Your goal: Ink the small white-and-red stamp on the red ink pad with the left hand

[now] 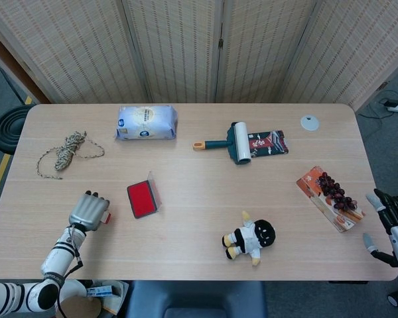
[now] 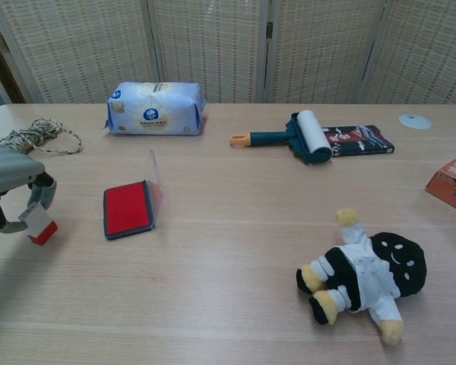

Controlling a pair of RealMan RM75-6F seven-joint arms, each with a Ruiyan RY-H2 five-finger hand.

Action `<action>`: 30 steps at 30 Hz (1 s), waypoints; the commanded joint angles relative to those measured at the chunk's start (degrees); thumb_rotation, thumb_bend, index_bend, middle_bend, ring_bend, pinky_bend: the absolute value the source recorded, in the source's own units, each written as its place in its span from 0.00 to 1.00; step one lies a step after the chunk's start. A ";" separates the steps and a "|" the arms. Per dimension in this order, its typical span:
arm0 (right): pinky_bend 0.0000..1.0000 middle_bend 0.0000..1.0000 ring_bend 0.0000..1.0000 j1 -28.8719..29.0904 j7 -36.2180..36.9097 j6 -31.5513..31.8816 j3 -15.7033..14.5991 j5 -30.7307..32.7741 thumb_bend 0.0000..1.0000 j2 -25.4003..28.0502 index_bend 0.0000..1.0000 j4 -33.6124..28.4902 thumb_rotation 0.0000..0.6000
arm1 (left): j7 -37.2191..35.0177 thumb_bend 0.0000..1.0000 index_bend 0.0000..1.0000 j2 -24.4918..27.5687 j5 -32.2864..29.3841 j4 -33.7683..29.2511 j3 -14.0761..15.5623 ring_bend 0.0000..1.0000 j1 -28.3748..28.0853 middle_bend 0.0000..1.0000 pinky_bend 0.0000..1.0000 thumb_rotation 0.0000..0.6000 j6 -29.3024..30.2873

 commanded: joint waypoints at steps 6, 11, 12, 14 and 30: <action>0.00 0.00 0.00 0.25 -0.99 -0.53 -0.07 0.12 0.41 -0.27 0.02 -0.34 1.00 | -1.76 0.30 0.66 -0.11 1.66 1.51 -0.56 0.28 1.71 0.44 0.26 1.00 -1.09; 0.00 0.00 0.00 0.33 -1.47 -0.75 -0.06 0.31 0.41 -0.40 0.02 -0.44 1.00 | -2.37 0.30 0.66 -0.42 2.29 2.69 -1.01 0.28 2.36 0.44 0.26 1.00 -2.08; 0.00 0.00 0.00 0.34 -1.51 -0.79 -0.05 0.39 0.41 -0.42 0.02 -0.44 1.00 | -2.52 0.30 0.66 -0.55 2.39 3.02 -1.11 0.28 2.49 0.44 0.26 1.00 -2.39; 0.00 0.00 0.00 0.39 -1.57 -0.91 -0.01 0.54 0.41 -0.44 0.02 -0.43 1.00 | -2.86 0.30 0.66 -0.74 2.54 3.50 -1.29 0.28 2.71 0.44 0.26 1.00 -2.88; 0.00 0.00 0.00 0.50 -1.51 -1.06 0.06 0.87 0.41 -0.43 0.02 -0.42 1.00 | -4.02 0.30 0.48 0.06 4.76 2.83 -2.65 0.26 4.49 0.40 0.26 1.00 -3.55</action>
